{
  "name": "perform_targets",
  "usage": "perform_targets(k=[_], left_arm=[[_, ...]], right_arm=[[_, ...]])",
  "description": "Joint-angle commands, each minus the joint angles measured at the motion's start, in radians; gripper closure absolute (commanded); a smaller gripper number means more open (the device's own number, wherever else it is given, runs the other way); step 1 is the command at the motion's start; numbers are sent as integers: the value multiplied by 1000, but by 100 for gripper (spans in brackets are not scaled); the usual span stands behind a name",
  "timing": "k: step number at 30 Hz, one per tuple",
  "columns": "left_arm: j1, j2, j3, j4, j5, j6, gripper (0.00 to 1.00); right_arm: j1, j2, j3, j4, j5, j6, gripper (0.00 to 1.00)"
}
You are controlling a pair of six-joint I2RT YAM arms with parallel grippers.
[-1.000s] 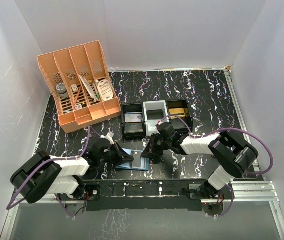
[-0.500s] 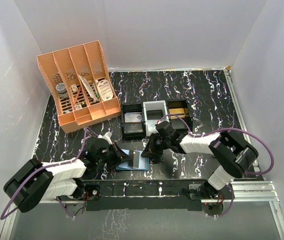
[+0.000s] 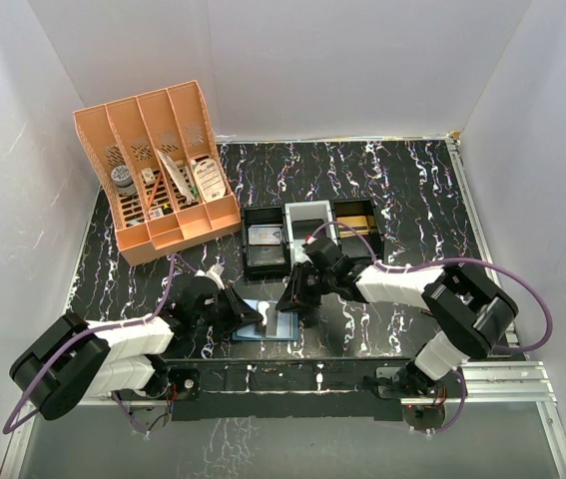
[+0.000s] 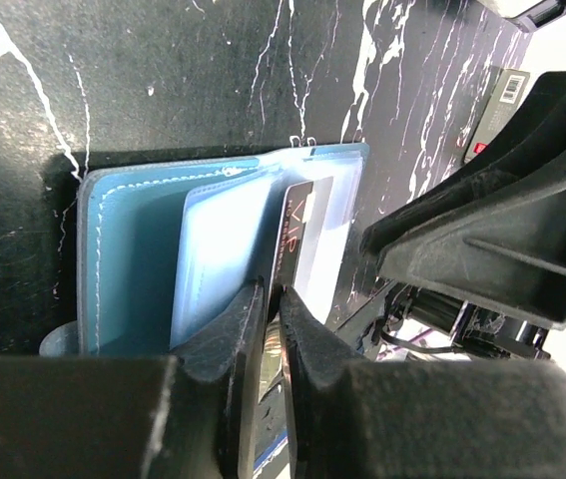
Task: Take the credit cards out of the card holder
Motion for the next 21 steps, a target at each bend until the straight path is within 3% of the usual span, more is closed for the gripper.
perform_targets(k=[1,10,14,19,21], left_arm=[[4,7,0,-22,10,20,88],[4,37,15,-8,51,56,74],[5,89,56,-21,104,108,73],[9,108,71,12,133,108,82],[10,109,85,-10,139,121,93]], right_arm=[[32,50,23,88,-47,36,83],[41,56,-38,60,76,75,86],[41,78,-32,39,74,63,87],[41,69,-43,38,87,65,87],[41,60,-42,34,96,65,87]])
